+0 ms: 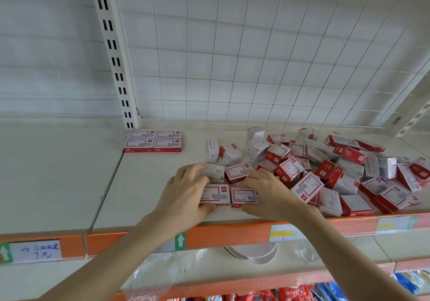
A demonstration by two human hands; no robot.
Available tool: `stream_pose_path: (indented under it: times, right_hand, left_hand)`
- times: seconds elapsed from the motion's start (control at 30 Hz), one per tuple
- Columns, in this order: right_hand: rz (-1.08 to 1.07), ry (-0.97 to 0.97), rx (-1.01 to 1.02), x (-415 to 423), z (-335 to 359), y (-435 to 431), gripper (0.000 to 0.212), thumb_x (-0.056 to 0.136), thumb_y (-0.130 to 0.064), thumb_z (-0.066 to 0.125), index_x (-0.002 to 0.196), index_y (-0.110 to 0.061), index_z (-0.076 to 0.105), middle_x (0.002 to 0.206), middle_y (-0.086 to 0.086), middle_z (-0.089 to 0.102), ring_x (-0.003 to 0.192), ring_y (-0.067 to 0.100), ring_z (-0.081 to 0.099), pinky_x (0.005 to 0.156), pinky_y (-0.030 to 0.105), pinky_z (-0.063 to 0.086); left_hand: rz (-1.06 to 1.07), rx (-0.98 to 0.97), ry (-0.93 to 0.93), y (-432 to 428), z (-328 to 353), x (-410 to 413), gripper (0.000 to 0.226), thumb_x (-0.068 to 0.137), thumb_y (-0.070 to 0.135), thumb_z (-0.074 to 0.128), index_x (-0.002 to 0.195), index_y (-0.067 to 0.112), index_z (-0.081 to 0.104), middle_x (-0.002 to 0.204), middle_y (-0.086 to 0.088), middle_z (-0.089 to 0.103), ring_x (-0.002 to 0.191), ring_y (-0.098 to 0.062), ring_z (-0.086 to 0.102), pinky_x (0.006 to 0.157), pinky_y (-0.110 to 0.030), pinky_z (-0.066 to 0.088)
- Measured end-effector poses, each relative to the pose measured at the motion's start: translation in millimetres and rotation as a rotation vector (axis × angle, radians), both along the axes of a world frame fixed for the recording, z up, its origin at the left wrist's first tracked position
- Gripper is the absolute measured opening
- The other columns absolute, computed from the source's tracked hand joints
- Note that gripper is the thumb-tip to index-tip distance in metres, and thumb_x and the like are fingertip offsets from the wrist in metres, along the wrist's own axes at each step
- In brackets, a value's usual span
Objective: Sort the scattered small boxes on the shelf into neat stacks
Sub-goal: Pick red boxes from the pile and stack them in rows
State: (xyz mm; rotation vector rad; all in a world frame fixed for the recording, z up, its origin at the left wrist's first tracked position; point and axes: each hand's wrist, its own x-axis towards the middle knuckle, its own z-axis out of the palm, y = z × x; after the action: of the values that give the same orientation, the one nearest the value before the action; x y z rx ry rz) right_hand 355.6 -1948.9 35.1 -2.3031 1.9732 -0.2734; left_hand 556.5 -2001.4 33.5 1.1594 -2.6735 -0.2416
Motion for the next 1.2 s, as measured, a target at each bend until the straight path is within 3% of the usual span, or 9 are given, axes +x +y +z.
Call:
stream_pose_path:
  times: [0.17,0.37,0.6,0.7,0.77,0.87,1.07,1.2]
  right_hand:
    - [-0.029,-0.102,-0.063,7.2,4.2,3.2,0.040,0.074,-0.027,0.070,0.113,-0.016,0.064,0.104,-0.001,0.061,0.098,0.016,0.052,0.083,0.027,0.048]
    - [-0.021,-0.139,-0.067,19.2,11.2,2.8,0.044,0.072,-0.026,0.072,0.113,-0.013,0.063,0.105,0.000,0.061,0.095,0.014,0.057,0.078,0.024,0.051]
    - [-0.004,-0.212,-0.096,45.0,16.4,-11.4,0.042,0.066,-0.025,0.071,0.105,-0.011,0.067,0.099,0.000,0.062,0.085,0.017,0.060,0.073,0.031,0.053]
    - [0.012,-0.244,-0.137,59.6,21.5,-20.7,0.039,0.070,-0.016,0.071,0.107,-0.007,0.066,0.100,0.001,0.060,0.083,0.012,0.055,0.072,0.024,0.051]
    - [0.019,-0.256,-0.163,69.1,23.5,-27.8,0.038,0.071,-0.013,0.070,0.108,-0.005,0.065,0.099,0.003,0.060,0.082,0.009,0.051,0.070,0.012,0.043]
    - [0.031,-0.251,-0.179,81.8,20.8,-39.9,0.037,0.075,-0.013,0.068,0.111,-0.005,0.064,0.101,0.006,0.060,0.086,0.013,0.053,0.066,0.004,0.034]
    - [0.031,-0.242,-0.133,105.8,15.1,-60.5,0.041,0.085,-0.018,0.060,0.124,-0.006,0.054,0.113,0.008,0.052,0.101,0.021,0.050,0.084,0.023,0.040]
    - [0.021,-0.196,-0.089,115.9,10.6,-72.4,0.042,0.089,-0.019,0.055,0.128,-0.007,0.049,0.119,0.007,0.048,0.109,0.022,0.046,0.089,0.021,0.035]
  left_hand:
    - [0.036,-0.037,-0.006,-2.7,-0.6,11.9,0.054,0.086,0.049,0.052,0.130,0.019,0.044,0.133,0.004,0.037,0.123,-0.015,0.033,0.099,-0.024,0.032]
    - [0.105,-0.035,-0.058,-8.1,-3.4,29.3,0.049,0.088,0.051,0.047,0.127,0.021,0.042,0.128,0.006,0.047,0.118,-0.014,0.041,0.094,-0.025,0.034]
    - [0.171,-0.010,-0.047,-22.1,-6.4,54.3,0.047,0.089,0.046,0.049,0.129,0.021,0.043,0.126,0.005,0.051,0.115,-0.014,0.044,0.091,-0.026,0.037]
    - [0.185,-0.011,-0.035,-29.4,-5.2,64.8,0.050,0.090,0.045,0.046,0.134,0.021,0.038,0.131,0.006,0.048,0.120,-0.014,0.042,0.095,-0.027,0.035]
    - [0.198,-0.004,-0.035,-33.2,-5.4,72.3,0.051,0.091,0.044,0.045,0.136,0.021,0.036,0.133,0.005,0.046,0.121,-0.015,0.041,0.097,-0.027,0.035]
    - [0.211,-0.002,-0.058,-39.4,-8.3,84.4,0.050,0.091,0.044,0.045,0.135,0.021,0.038,0.132,0.003,0.044,0.121,-0.016,0.039,0.096,-0.028,0.036]
    - [0.189,-0.009,-0.099,-54.9,-8.4,104.1,0.050,0.092,0.045,0.043,0.135,0.022,0.038,0.129,0.001,0.041,0.118,-0.017,0.038,0.094,-0.027,0.036]
    - [0.164,-0.007,-0.144,-71.7,-6.6,111.8,0.046,0.093,0.043,0.042,0.133,0.021,0.040,0.127,0.000,0.042,0.115,-0.019,0.040,0.090,-0.028,0.038]
